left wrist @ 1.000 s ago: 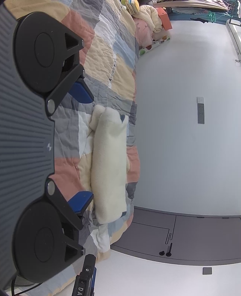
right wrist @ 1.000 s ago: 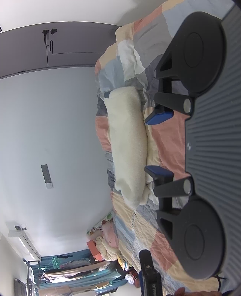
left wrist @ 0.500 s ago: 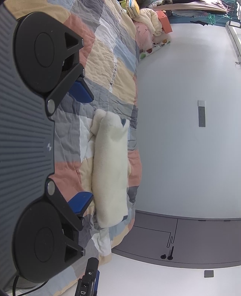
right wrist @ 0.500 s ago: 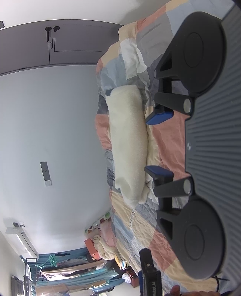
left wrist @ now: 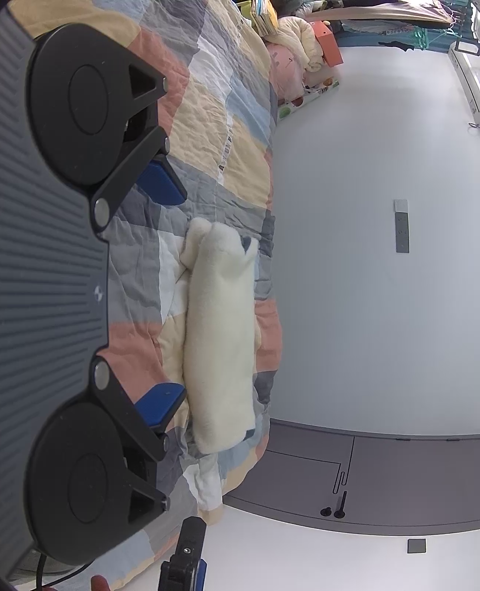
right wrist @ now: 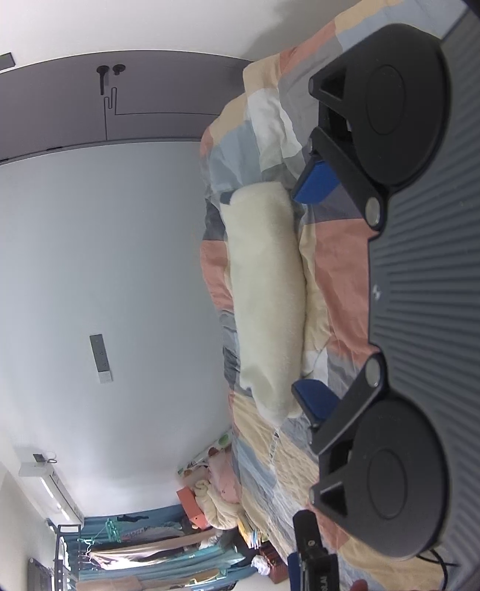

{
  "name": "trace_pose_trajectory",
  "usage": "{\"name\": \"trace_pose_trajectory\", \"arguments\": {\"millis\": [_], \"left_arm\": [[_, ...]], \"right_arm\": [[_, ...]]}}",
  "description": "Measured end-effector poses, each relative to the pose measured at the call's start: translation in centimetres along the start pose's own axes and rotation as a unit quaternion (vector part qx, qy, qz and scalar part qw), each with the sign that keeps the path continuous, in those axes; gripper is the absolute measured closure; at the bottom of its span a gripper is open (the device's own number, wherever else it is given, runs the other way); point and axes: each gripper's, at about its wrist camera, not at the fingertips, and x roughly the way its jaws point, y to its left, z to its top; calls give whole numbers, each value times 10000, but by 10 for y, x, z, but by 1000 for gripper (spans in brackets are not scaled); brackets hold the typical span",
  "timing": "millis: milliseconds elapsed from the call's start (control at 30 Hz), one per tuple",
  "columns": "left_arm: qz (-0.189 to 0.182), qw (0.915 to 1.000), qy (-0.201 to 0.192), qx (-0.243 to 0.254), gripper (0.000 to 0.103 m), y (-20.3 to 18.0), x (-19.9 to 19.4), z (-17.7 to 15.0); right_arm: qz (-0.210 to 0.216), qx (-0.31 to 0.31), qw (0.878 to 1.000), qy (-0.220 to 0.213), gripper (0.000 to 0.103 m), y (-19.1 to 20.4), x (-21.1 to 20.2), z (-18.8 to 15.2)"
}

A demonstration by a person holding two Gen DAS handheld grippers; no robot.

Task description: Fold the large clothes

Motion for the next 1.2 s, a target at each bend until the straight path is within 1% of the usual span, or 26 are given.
{"name": "trace_pose_trajectory", "arguments": {"millis": [567, 967, 1200], "left_arm": [[61, 10000, 33, -4, 0, 2, 0, 1], [-83, 9999, -33, 56, 0, 0, -4, -1], [-93, 9999, -30, 47, 0, 2, -6, -1]], "right_arm": [[33, -49, 9999, 85, 0, 3, 1, -2], [98, -27, 9998, 145, 0, 5, 1, -1], [115, -41, 9998, 164, 0, 5, -1, -1]]}}
